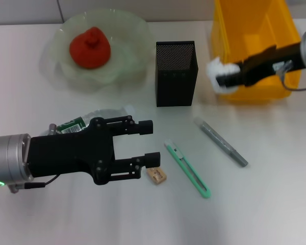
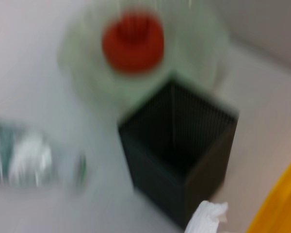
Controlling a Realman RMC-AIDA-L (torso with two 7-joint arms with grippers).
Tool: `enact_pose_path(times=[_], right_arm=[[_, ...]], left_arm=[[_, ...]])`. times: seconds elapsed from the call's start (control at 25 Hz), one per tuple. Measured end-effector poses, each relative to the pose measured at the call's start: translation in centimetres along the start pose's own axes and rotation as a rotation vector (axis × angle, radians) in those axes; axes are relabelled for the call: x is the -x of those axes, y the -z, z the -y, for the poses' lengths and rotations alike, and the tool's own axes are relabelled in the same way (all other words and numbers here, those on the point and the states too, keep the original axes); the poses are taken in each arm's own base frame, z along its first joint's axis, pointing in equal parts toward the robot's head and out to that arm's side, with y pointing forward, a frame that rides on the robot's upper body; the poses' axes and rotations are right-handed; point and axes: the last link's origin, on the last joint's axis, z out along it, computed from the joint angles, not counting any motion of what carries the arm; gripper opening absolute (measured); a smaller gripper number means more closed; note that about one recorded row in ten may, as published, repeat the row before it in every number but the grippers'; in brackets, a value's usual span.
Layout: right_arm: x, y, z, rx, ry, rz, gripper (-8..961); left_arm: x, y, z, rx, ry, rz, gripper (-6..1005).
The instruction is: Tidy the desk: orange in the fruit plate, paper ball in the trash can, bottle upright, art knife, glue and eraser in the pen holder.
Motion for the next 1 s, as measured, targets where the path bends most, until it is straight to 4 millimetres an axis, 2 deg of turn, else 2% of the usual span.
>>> enact_pose_path(times=[0.16, 0.32, 0.64, 0.76, 1.0], right_arm=[[0.1, 1.3, 1.5, -0.014, -0.070, 0.197, 523], [-0.2, 1.9, 4.0, -0.133, -0.135, 0.300, 521], [-1.1, 0.9, 6.7, -0.286, -0.148, 0.287, 528], [-1.8, 0.2, 7.2, -0.304, -0.174, 0.279, 543], [-2.3, 0.1, 7.4, -0.316, -0.189, 0.282, 571]], left_arm=[[0.1, -0.1, 0.1, -0.004, 0.001, 0.006, 675], [0.2, 0.0, 0.1, -0.008, 0.004, 0.006, 675], [0.2, 0.0, 0.0, -0.004, 0.004, 0.006, 674], [0.2, 0.0, 0.0, -0.002, 0.004, 0.004, 674], [0.2, 0.0, -0.1, -0.003, 0.006, 0.003, 674]])
